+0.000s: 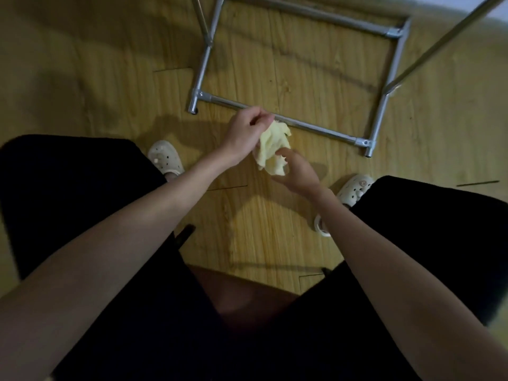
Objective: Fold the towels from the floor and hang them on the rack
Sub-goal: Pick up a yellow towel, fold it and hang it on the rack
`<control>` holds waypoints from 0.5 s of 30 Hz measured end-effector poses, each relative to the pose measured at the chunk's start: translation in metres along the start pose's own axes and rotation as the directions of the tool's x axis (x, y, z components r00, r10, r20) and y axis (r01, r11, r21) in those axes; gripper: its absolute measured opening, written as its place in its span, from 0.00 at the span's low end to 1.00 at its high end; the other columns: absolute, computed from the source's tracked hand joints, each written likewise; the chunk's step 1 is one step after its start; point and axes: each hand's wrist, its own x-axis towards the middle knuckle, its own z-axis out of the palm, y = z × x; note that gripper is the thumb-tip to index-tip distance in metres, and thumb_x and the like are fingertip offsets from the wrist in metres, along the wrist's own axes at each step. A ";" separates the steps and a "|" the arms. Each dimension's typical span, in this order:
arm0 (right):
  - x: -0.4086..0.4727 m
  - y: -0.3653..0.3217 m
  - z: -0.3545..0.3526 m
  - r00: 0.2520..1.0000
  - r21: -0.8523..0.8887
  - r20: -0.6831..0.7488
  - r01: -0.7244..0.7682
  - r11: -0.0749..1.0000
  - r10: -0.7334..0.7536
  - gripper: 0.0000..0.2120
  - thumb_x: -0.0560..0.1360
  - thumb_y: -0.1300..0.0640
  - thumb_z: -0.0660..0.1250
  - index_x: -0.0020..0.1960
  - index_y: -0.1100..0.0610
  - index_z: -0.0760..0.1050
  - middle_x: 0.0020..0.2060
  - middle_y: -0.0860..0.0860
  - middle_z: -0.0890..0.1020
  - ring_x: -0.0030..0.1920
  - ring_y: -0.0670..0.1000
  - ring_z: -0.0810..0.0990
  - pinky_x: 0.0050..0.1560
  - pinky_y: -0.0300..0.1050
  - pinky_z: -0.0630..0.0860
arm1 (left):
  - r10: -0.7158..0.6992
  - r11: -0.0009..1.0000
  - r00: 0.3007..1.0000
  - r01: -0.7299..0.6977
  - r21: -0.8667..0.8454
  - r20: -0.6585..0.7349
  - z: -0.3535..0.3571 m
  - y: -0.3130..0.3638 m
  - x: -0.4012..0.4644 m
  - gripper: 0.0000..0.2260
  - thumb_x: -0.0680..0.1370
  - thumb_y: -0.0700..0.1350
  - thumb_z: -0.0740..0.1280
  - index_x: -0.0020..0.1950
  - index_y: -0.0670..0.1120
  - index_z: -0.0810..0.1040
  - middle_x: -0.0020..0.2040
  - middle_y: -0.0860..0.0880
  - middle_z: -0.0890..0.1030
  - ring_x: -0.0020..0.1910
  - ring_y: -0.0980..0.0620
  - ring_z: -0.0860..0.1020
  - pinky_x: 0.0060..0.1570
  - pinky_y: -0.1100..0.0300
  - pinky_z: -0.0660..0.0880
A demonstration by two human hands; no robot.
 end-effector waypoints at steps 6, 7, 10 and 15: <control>-0.054 -0.042 -0.038 0.995 0.057 -0.084 0.055 0.997 -0.050 0.32 0.68 0.56 0.76 0.68 0.59 0.69 0.60 0.58 0.75 0.58 0.56 0.75 0.56 0.47 0.71 | 0.035 0.985 0.999 -0.034 -0.169 -0.001 -0.026 0.097 -0.062 0.11 0.78 0.46 0.64 0.38 0.43 0.74 0.35 0.46 0.74 0.36 0.53 0.75 0.38 0.61 0.69; -0.061 -0.047 -0.044 0.994 0.053 -0.097 0.050 0.997 -0.044 0.33 0.67 0.54 0.76 0.69 0.58 0.68 0.61 0.57 0.74 0.59 0.56 0.75 0.56 0.47 0.72 | 0.043 0.975 0.999 -0.045 -0.217 -0.011 -0.030 0.112 -0.072 0.10 0.78 0.46 0.64 0.38 0.44 0.74 0.36 0.45 0.75 0.37 0.50 0.76 0.40 0.59 0.70; -0.080 -0.060 -0.059 0.988 0.040 -0.151 0.043 0.998 -0.036 0.35 0.66 0.52 0.77 0.69 0.56 0.68 0.63 0.55 0.73 0.60 0.54 0.75 0.57 0.45 0.72 | 0.045 0.955 0.998 -0.053 -0.292 -0.036 -0.042 0.154 -0.098 0.10 0.80 0.45 0.63 0.39 0.46 0.75 0.35 0.51 0.75 0.35 0.56 0.77 0.38 0.61 0.72; -0.112 -0.085 -0.078 0.983 0.016 -0.158 0.093 0.996 -0.089 0.38 0.63 0.51 0.80 0.69 0.56 0.67 0.63 0.52 0.73 0.61 0.49 0.74 0.56 0.37 0.68 | 0.011 0.911 0.996 -0.046 -0.409 -0.087 -0.058 0.208 -0.136 0.07 0.80 0.47 0.62 0.43 0.49 0.72 0.41 0.50 0.74 0.41 0.53 0.76 0.44 0.58 0.74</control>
